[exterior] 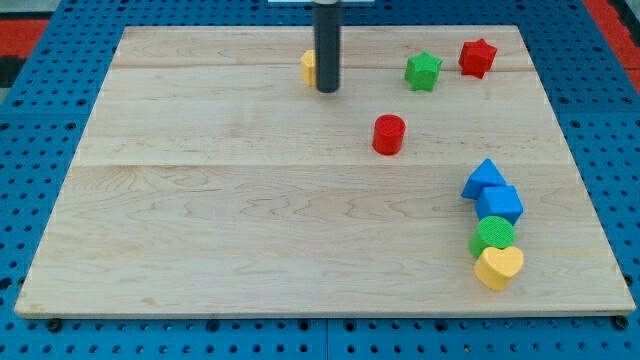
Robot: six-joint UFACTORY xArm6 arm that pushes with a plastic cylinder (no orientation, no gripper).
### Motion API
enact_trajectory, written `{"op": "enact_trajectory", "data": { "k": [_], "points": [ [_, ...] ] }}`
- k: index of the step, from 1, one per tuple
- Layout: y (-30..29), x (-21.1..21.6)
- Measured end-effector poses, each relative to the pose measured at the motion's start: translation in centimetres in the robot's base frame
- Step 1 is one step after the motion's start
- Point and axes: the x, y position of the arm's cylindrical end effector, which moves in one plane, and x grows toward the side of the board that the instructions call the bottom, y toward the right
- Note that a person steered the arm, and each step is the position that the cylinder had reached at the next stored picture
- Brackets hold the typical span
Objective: Nudge the green star a bit up
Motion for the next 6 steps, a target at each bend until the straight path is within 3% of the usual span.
{"op": "enact_trajectory", "data": {
  "k": [2,3,6],
  "points": [
    [9.5,4.2],
    [12.4,3.1],
    [8.2,-3.8]
  ]
}}
